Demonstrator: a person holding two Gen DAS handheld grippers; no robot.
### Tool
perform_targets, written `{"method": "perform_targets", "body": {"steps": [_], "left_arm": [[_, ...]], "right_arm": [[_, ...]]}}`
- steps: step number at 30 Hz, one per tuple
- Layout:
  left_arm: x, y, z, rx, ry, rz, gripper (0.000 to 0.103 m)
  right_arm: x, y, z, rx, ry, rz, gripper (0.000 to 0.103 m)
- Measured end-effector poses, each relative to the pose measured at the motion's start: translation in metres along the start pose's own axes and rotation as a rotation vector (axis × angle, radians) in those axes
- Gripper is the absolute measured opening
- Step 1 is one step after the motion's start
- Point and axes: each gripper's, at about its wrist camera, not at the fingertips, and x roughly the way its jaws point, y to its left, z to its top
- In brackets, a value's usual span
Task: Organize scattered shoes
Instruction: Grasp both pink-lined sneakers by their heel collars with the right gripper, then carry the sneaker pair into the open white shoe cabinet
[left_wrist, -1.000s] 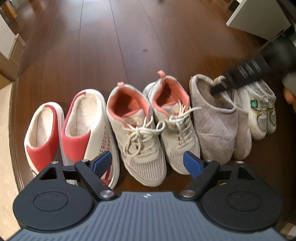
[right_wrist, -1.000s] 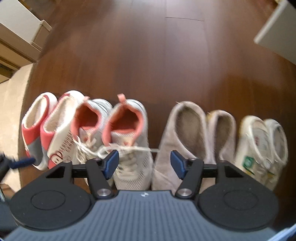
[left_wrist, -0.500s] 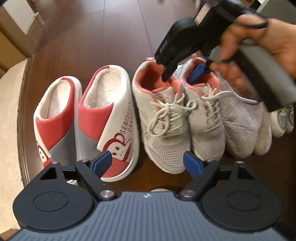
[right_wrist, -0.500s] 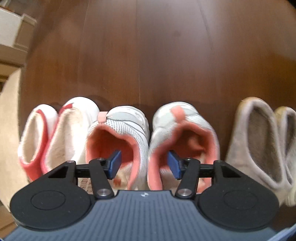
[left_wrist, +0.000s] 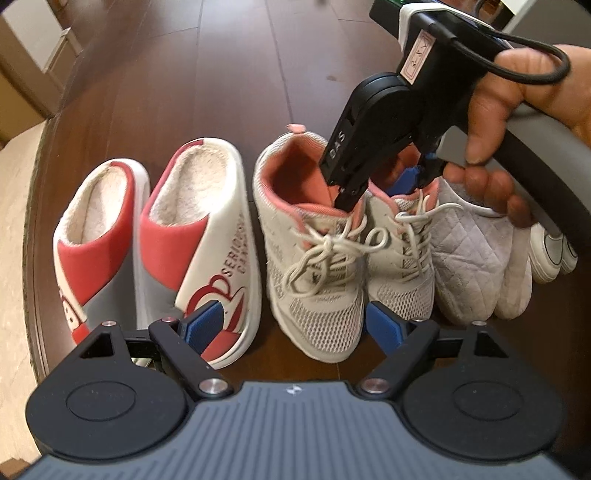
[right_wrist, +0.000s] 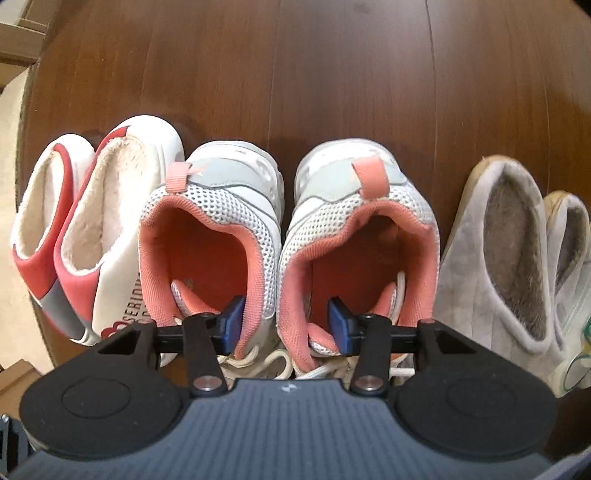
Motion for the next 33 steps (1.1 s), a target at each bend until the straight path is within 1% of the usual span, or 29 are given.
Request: {"method": "perform_targets", "body": {"steps": [3, 5, 6, 7, 9, 11, 14, 17, 20, 22, 25, 29, 30, 31, 33], "left_arm": [[0.005, -0.001, -0.003, -0.002, 0.015, 0.0, 0.086], [0.008, -0.001, -0.006, 0.003, 0.023, 0.004, 0.086], [0.009, -0.001, -0.008, 0.006, 0.027, 0.005, 0.086], [0.009, 0.0, -0.009, 0.008, 0.028, 0.006, 0.086], [0.009, 0.001, -0.012, 0.013, 0.034, 0.012, 0.086], [0.008, 0.003, -0.013, 0.017, 0.026, 0.015, 0.086], [0.007, 0.001, -0.015, 0.04, 0.009, 0.008, 0.086], [0.006, -0.01, -0.019, 0.099, 0.0, 0.019, 0.086], [0.001, -0.023, -0.022, 0.18, -0.009, 0.047, 0.086], [-0.005, -0.031, -0.023, 0.228, -0.011, 0.057, 0.086], [-0.024, -0.047, -0.02, 0.322, -0.02, 0.061, 0.086], [-0.073, -0.083, -0.006, 0.486, -0.053, 0.036, 0.086], [-0.086, -0.094, -0.001, 0.527, -0.061, 0.029, 0.086], [-0.1, -0.105, 0.005, 0.565, -0.069, 0.021, 0.086], [-0.126, -0.131, 0.02, 0.631, -0.089, -0.003, 0.086]], "right_arm": [[0.004, 0.008, -0.01, -0.039, -0.059, -0.019, 0.042], [0.013, 0.015, -0.012, -0.074, -0.065, -0.047, 0.041], [0.022, 0.021, -0.013, -0.101, -0.057, -0.071, 0.039], [0.028, 0.023, -0.013, -0.115, -0.049, -0.082, 0.026], [0.037, 0.027, -0.015, -0.13, -0.05, -0.095, 0.022], [0.034, 0.023, -0.021, -0.104, -0.066, -0.075, 0.021], [0.021, 0.012, -0.038, -0.051, -0.111, -0.037, 0.021], [0.006, -0.004, -0.056, 0.056, -0.124, 0.007, 0.021], [-0.012, -0.024, -0.07, 0.175, -0.144, 0.057, 0.021], [-0.027, -0.036, -0.08, 0.252, -0.166, 0.085, 0.021], [-0.061, -0.059, -0.099, 0.381, -0.21, 0.119, 0.021], [-0.122, -0.103, -0.134, 0.586, -0.276, 0.156, 0.021], [-0.144, -0.119, -0.147, 0.659, -0.297, 0.167, 0.021], [-0.162, -0.133, -0.153, 0.706, -0.312, 0.174, 0.021], [-0.212, -0.168, -0.171, 0.829, -0.357, 0.184, 0.021]]}}
